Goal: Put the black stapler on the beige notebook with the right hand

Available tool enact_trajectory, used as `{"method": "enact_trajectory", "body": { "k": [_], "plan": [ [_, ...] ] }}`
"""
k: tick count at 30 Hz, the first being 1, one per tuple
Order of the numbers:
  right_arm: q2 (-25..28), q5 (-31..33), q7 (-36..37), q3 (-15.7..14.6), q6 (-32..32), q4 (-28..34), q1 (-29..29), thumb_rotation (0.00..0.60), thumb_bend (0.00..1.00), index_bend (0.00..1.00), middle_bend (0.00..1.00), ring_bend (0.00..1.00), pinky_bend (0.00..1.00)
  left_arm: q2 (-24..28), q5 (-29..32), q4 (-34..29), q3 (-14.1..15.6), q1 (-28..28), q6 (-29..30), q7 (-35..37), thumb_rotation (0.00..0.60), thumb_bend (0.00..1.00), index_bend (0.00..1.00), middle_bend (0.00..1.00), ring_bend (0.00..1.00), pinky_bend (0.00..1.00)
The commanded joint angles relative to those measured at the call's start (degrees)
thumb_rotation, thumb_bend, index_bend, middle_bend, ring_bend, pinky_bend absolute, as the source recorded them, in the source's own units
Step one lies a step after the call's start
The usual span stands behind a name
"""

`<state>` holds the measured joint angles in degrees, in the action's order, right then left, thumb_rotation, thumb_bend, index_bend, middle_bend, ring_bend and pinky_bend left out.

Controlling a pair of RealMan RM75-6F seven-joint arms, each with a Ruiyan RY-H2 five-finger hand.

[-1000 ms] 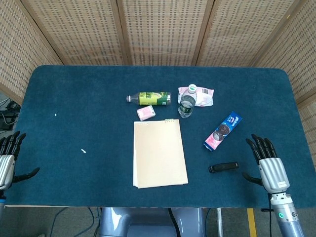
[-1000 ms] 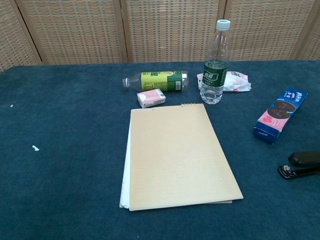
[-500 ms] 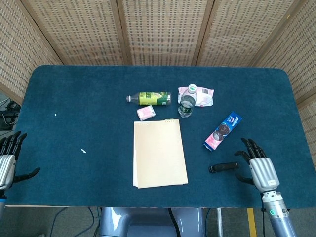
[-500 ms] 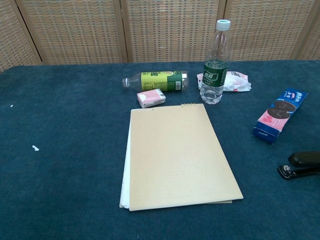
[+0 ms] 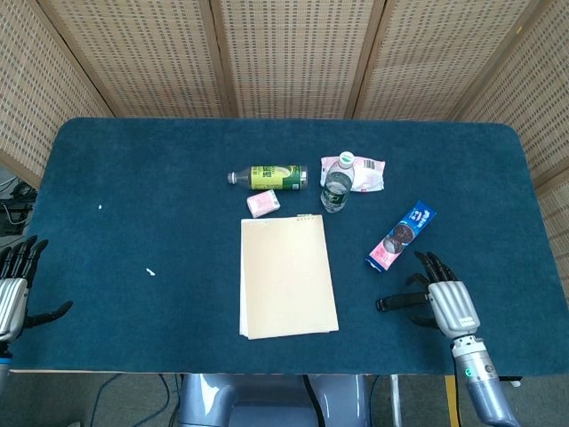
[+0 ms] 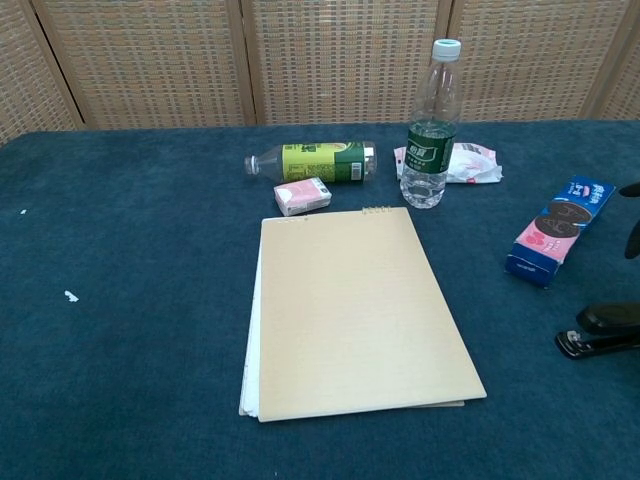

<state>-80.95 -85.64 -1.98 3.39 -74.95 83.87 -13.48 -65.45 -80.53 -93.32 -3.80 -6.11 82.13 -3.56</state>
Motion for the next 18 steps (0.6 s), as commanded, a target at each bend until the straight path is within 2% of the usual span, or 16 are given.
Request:
{"method": "enact_trajectory", "body": {
  "k": [1,18],
  "plan": [
    [-0.91,0.93,-0.39,0.22,1.22,-0.73,-0.60,0.600,0.25,0.44,0.16,0.03,0.24,0.00,0.02,0.03,-0.01,-0.05,-0.08,0.10,0.600,0.17,0.00,0.00,0.00,0.00],
    [-4.60,5.63,0.86,1.16,6.46,-6.42,-2.53,0.600,0.27,0.47,0.17,0.03,0.24,0.28,-0.70,-0.30,0.10,0.36,0.93,0.61,0.600,0.17,0.00,0.00,0.00,0.00]
  ]
}}
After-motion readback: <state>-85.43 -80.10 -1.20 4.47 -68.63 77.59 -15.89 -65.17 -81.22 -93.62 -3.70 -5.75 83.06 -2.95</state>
